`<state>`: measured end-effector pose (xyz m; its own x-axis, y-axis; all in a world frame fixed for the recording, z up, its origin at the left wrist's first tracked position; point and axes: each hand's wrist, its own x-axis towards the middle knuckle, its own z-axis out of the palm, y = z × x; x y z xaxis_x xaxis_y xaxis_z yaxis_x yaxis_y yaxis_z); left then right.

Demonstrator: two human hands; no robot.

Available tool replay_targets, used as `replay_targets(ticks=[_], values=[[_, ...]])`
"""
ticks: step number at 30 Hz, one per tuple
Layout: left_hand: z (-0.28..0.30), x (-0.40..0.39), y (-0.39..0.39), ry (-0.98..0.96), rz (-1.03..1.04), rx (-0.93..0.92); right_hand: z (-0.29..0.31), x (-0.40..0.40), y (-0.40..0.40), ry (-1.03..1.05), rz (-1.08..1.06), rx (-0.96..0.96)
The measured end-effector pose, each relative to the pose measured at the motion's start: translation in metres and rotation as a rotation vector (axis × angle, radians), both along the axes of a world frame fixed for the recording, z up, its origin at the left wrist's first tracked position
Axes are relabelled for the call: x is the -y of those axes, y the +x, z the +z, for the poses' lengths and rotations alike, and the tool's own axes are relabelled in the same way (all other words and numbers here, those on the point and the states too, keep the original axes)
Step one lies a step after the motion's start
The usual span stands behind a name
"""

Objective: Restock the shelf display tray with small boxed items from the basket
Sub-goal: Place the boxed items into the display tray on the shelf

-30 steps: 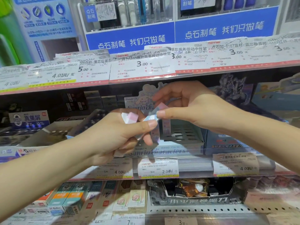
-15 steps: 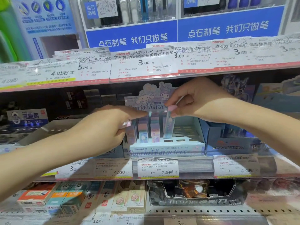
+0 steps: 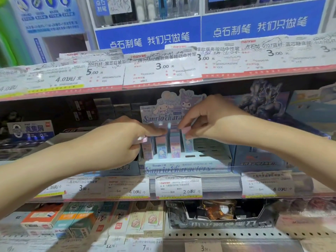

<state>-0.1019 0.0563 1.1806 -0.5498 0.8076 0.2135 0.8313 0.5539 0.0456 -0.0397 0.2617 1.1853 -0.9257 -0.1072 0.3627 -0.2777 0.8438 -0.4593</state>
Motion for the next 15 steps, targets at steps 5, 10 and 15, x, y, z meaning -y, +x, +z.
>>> replay_targets(ticks=[5,10,15], values=[[0.000,0.001,0.002,-0.007,-0.013,0.025,-0.011,-0.007,0.005,0.190,0.009,-0.182],[0.001,-0.001,0.005,-0.007,0.013,0.034,-0.010,-0.009,0.007,0.198,0.045,-0.136],[0.009,-0.003,0.022,0.252,-0.004,-0.081,0.002,-0.006,0.009,0.177,0.041,-0.096]])
